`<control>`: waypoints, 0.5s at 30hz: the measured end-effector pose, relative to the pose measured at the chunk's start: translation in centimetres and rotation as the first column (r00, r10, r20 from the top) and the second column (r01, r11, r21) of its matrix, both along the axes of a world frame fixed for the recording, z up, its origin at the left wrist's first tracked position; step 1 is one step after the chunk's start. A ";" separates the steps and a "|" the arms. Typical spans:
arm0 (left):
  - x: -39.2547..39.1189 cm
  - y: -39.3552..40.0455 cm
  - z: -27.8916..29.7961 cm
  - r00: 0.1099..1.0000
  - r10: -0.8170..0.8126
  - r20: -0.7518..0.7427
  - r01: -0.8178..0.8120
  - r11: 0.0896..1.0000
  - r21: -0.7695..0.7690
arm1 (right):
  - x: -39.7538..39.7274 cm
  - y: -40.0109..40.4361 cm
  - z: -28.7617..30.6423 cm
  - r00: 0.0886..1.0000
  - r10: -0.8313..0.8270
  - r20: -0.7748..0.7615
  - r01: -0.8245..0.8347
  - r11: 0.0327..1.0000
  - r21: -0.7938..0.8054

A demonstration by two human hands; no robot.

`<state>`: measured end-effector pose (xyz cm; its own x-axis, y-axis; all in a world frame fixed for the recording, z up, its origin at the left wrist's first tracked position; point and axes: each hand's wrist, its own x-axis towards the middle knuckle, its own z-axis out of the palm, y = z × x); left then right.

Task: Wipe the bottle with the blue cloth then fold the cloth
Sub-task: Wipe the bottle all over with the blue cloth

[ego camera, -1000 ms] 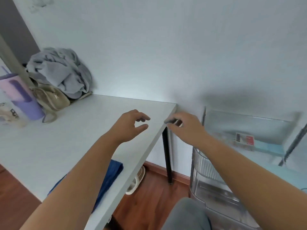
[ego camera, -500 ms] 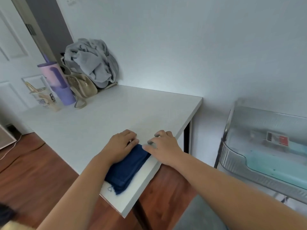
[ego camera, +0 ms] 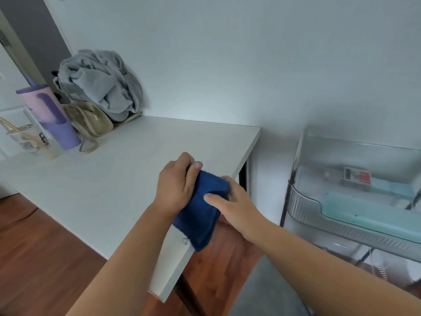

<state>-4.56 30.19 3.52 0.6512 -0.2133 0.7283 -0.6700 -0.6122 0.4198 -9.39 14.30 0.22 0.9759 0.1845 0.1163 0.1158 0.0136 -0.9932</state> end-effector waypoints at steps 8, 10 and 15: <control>0.4 -13.7 2.9 0.918 -0.381 -0.111 0.334 0.892 -0.304 | -3.6 -10.4 3.0 0.908 -0.420 0.019 0.414 0.902 0.122; 0.5 -17.0 2.9 0.849 -0.485 -0.212 0.396 0.848 -0.353 | -5.0 -13.4 4.0 0.875 -0.484 -0.021 0.482 0.866 0.132; 1.0 -25.0 0.6 0.722 -0.622 -0.303 0.504 0.773 -0.386 | -8.4 -20.9 5.8 0.706 -0.699 -0.116 0.703 0.671 0.237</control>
<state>-3.56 5.18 4.11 0.7079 -0.4779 0.5200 -0.5934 -0.0031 0.8049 -17.82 -6.61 5.98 0.8084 -0.5871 0.0429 0.1787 0.1753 -0.9682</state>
